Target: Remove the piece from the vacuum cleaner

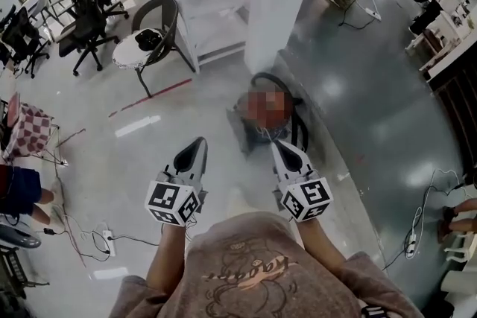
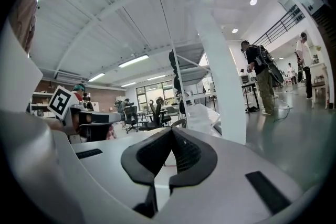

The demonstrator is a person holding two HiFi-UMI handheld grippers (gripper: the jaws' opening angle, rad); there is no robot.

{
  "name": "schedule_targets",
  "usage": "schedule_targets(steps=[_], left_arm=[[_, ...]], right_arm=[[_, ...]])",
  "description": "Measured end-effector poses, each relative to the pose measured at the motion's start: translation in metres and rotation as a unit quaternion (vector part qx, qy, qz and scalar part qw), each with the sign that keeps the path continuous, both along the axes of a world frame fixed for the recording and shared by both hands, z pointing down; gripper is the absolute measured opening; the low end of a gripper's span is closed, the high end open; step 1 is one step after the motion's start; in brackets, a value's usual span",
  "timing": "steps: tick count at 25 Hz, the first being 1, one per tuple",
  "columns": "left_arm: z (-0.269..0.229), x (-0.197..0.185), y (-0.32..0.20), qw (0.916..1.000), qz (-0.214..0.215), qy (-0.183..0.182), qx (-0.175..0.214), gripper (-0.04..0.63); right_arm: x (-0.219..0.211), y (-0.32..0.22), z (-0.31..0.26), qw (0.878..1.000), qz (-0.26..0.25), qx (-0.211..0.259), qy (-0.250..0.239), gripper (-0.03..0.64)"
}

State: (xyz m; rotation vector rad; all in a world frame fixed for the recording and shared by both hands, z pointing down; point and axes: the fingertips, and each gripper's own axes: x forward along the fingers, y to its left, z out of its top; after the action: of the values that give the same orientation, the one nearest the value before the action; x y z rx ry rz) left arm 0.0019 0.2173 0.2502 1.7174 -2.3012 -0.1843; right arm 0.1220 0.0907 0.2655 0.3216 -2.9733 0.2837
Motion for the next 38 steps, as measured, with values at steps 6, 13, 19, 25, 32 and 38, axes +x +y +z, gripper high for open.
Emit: schedule_targets(steps=[6,13,19,25,32,38], left_arm=[[-0.003,-0.036,-0.047,0.9999,-0.013,-0.005,0.003,0.003],[0.004,-0.065,-0.08,0.9999,-0.009,0.003,-0.003,0.003],[0.006,-0.09,-0.107,0.9998,0.018,0.007,-0.009,0.003],[0.005,-0.117,-0.14,0.9981,0.061,-0.001,-0.008,0.003],[0.001,-0.143,-0.157,0.9969,0.078,-0.01,-0.004,0.003],[0.004,-0.152,-0.164,0.9953,0.097,-0.003,0.001,0.006]], right_arm=[[-0.038,-0.048,0.001,1.0,-0.014,0.002,0.001,0.0],[-0.072,-0.076,0.004,1.0,-0.014,-0.005,0.002,0.0],[-0.092,-0.093,0.012,1.0,0.004,-0.012,0.012,0.0],[-0.106,-0.119,0.011,0.998,0.055,-0.006,-0.001,0.0],[-0.12,-0.132,0.004,0.995,0.1,0.003,-0.018,0.0],[-0.127,-0.136,0.002,0.993,0.11,-0.006,-0.031,0.003]])
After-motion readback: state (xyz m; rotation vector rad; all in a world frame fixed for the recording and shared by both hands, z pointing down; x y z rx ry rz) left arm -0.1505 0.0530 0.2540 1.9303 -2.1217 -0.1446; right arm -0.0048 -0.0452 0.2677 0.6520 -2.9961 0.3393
